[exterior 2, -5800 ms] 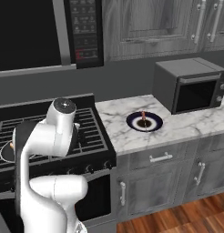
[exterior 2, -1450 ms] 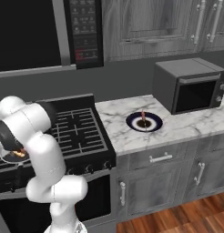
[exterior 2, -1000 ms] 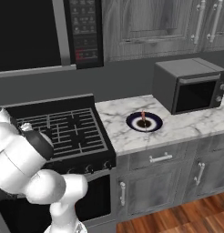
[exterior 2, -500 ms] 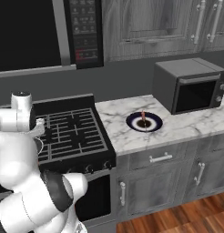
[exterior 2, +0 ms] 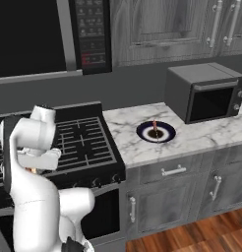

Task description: Place the cold items (tomato and lemon wedge) from the fridge in one tupperware on the dining counter. Place the warm items (hot dog and kebab skewer) in the stove area in another tupperware.

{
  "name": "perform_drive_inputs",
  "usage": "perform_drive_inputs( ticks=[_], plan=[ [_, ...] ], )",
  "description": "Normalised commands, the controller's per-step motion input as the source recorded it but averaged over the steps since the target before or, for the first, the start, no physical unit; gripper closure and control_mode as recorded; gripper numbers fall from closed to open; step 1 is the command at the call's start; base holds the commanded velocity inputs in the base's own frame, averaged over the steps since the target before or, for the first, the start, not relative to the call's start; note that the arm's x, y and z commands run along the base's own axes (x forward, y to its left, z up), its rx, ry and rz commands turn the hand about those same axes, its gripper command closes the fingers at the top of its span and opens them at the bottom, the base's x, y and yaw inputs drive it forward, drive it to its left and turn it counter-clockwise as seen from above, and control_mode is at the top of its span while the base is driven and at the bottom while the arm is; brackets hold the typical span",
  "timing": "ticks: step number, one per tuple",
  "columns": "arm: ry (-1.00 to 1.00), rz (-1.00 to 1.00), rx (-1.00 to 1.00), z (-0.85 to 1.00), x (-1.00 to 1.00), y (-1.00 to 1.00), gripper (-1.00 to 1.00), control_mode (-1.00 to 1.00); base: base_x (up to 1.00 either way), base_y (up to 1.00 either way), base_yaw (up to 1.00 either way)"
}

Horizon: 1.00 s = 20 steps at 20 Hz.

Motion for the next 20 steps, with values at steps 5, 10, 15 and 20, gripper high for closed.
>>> perform_drive_inputs(
  ticks=[5,10,15,20],
  plan=[
    [-0.02,-0.39,0.00,-0.69,-0.73,-1.00,1.00,-1.00,0.00,0.00,0.00],
    [-0.26,-0.25,-0.04,-0.47,-0.67,-1.00,1.00,-1.00,0.00,0.00,0.00],
    [-0.23,-0.40,-0.19,0.02,-0.59,-0.73,1.00,-1.00,0.00,0.00,0.00],
    [-0.16,-0.49,-0.14,0.44,-0.63,-0.48,1.00,-1.00,0.00,0.00,0.00]
  ],
)
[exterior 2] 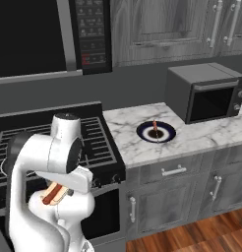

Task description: Place the cold items (tomato and lemon wedge) from the fridge in one tupperware on the dining counter. Place the warm items (hot dog and kebab skewer) in the stove area in another tupperware.

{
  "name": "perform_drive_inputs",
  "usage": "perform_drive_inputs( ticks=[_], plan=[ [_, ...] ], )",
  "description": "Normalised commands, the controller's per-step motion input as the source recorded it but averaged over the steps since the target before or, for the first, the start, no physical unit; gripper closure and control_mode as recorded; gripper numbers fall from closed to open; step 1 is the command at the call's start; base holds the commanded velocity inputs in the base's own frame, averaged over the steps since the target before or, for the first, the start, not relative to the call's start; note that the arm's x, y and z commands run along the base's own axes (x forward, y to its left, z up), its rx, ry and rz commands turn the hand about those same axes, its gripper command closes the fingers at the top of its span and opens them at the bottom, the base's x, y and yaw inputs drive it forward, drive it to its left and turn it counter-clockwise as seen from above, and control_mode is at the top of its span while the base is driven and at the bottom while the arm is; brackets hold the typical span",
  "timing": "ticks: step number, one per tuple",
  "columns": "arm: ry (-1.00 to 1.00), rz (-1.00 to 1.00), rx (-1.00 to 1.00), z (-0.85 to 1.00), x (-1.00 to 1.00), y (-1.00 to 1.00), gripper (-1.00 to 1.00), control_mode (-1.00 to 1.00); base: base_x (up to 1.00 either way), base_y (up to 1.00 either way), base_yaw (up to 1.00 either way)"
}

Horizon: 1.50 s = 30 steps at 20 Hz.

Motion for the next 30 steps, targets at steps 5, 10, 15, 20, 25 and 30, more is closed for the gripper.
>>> perform_drive_inputs(
  ticks=[5,10,15,20,25,30],
  plan=[
    [-0.39,-0.39,-0.09,0.56,-0.57,-0.10,1.00,-1.00,0.00,0.00,0.00],
    [-0.39,-0.25,-0.15,0.44,-0.02,0.00,1.00,-1.00,0.00,0.00,0.00],
    [-0.04,-0.15,-0.17,-0.16,0.20,0.00,1.00,-1.00,0.00,0.00,0.00],
    [-0.01,-0.03,-0.03,-0.07,0.01,0.00,1.00,1.00,0.00,-0.10,-0.21],
    [0.00,0.00,0.00,0.00,0.00,0.00,1.00,1.00,-0.28,-0.50,-0.43],
    [0.00,0.00,0.00,0.00,0.00,0.00,1.00,1.00,-0.13,-0.44,-0.45]
  ],
)
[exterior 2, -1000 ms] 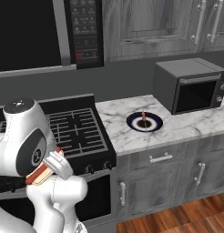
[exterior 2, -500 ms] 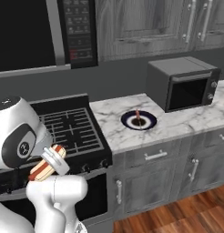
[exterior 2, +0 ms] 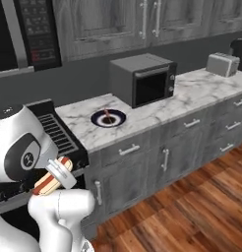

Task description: Place the cold items (tomato and lemon wedge) from the fridge in one tupperware on the dining counter. Place the warm items (hot dog and kebab skewer) in the stove area in another tupperware.

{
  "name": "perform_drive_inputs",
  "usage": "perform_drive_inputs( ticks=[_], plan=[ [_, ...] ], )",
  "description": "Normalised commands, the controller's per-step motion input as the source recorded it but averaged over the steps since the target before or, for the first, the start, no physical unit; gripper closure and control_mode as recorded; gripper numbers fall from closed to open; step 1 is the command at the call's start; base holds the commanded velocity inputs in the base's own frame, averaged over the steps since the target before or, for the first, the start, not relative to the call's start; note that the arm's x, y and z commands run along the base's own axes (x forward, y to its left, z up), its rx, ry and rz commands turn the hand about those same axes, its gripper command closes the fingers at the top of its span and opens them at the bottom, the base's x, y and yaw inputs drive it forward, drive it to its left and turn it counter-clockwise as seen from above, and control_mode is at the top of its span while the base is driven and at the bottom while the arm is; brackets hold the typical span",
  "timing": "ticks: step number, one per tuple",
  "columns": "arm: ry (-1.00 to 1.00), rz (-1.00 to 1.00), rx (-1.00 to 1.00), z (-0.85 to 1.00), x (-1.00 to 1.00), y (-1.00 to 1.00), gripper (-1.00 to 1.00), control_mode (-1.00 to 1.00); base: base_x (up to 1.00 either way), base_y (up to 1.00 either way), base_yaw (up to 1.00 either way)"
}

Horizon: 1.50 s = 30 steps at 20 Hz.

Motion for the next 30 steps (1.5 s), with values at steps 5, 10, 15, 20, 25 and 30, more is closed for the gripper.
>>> perform_drive_inputs(
  ticks=[5,10,15,20,25,30],
  plan=[
    [0.00,0.00,0.00,0.00,0.00,0.00,1.00,1.00,0.02,-0.42,-0.53],
    [0.00,0.00,0.00,0.00,0.00,0.00,1.00,1.00,0.28,-0.50,-0.64],
    [0.00,0.00,0.00,0.00,0.00,0.00,1.00,1.00,0.70,-0.37,-0.65],
    [0.00,0.00,0.00,0.00,0.00,0.00,1.00,1.00,0.99,-0.17,-0.54],
    [0.00,0.00,0.00,0.00,0.00,0.00,1.00,1.00,1.00,0.00,-0.51],
    [0.00,0.00,0.00,0.00,0.00,0.00,1.00,1.00,1.00,0.06,-0.49]
  ],
)
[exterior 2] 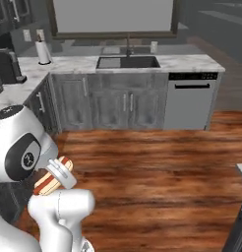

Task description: Place the cold items (tomato and lemon wedge) from the fridge in one tupperware on the dining counter. Place the warm items (hot dog and kebab skewer) in the stove area in another tupperware.

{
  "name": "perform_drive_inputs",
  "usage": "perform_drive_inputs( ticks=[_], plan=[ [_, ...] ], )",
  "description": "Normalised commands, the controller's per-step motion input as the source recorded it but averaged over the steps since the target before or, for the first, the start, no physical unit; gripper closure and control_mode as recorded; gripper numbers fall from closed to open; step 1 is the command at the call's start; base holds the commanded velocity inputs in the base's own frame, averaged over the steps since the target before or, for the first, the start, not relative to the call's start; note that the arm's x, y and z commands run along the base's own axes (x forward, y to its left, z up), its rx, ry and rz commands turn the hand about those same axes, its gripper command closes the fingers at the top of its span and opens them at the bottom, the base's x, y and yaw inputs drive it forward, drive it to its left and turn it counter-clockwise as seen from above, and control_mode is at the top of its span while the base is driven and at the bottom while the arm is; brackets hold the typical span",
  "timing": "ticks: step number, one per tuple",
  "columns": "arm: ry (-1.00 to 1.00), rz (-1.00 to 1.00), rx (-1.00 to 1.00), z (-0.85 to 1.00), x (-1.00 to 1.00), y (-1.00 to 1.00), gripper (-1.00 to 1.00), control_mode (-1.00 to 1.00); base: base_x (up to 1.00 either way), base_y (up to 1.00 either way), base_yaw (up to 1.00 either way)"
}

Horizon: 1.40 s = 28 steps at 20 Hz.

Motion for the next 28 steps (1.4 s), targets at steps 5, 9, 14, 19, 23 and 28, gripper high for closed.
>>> perform_drive_inputs(
  ticks=[5,9,14,19,23,28],
  plan=[
    [0.00,0.00,0.00,0.00,0.00,0.00,1.00,1.00,1.00,0.29,-0.55],
    [0.00,0.00,0.00,0.00,0.00,0.00,1.00,1.00,1.00,0.54,-0.57],
    [0.00,0.00,0.00,0.00,0.00,0.00,1.00,1.00,1.00,0.59,-0.57],
    [0.00,0.00,0.00,0.00,0.00,0.00,1.00,1.00,1.00,0.65,-0.58],
    [0.00,0.00,0.00,0.00,0.00,0.00,1.00,1.00,1.00,0.65,-0.58],
    [0.00,0.00,0.00,0.00,0.00,0.00,1.00,1.00,1.00,0.58,-0.57]
  ],
)
